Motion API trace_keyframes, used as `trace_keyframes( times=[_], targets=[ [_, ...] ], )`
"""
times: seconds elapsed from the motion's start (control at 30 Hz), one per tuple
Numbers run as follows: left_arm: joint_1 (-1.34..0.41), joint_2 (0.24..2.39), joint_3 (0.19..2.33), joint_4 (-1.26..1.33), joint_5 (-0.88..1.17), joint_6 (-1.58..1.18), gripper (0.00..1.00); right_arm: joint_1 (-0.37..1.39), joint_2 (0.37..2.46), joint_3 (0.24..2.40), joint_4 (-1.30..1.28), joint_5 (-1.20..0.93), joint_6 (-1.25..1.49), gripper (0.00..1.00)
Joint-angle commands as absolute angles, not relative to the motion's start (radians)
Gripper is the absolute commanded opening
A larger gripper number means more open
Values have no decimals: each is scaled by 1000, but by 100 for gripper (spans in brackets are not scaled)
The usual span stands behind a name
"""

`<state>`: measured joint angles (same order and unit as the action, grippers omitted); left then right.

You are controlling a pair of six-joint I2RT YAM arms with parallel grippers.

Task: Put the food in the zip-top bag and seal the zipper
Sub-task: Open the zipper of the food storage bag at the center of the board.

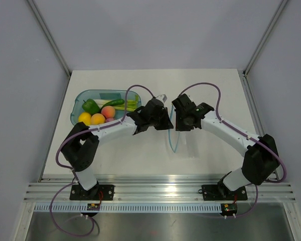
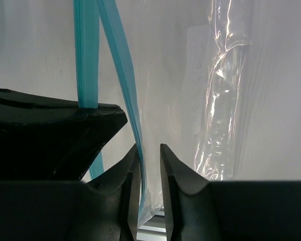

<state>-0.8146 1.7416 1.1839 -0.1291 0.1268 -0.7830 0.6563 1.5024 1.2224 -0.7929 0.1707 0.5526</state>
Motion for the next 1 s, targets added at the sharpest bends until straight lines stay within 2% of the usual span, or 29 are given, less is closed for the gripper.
trace_keyframes(
  times=[0.0,0.1,0.43,0.53,0.73,0.9,0.97],
  targets=[
    [-810,1672,1169,-75,143,-773,0,664,1514,1207,-735,176,568,27],
    [-801,1660,1144,-72,144,-769,0,664,1516,1200,-739,219,581,0],
    [-735,1640,1169,-159,184,-727,0,666,1300,1288,-897,506,632,0],
    [-735,1667,1207,-169,216,-701,0,667,1269,1310,-916,493,624,0],
    [-736,1742,1265,-219,238,-638,0,707,1368,1351,-980,549,635,0],
    [-732,1772,1305,-259,230,-575,0,712,1430,1324,-914,539,644,0],
    [-721,1767,1333,-279,227,-565,5,710,1483,1341,-902,535,647,0]
  ],
)
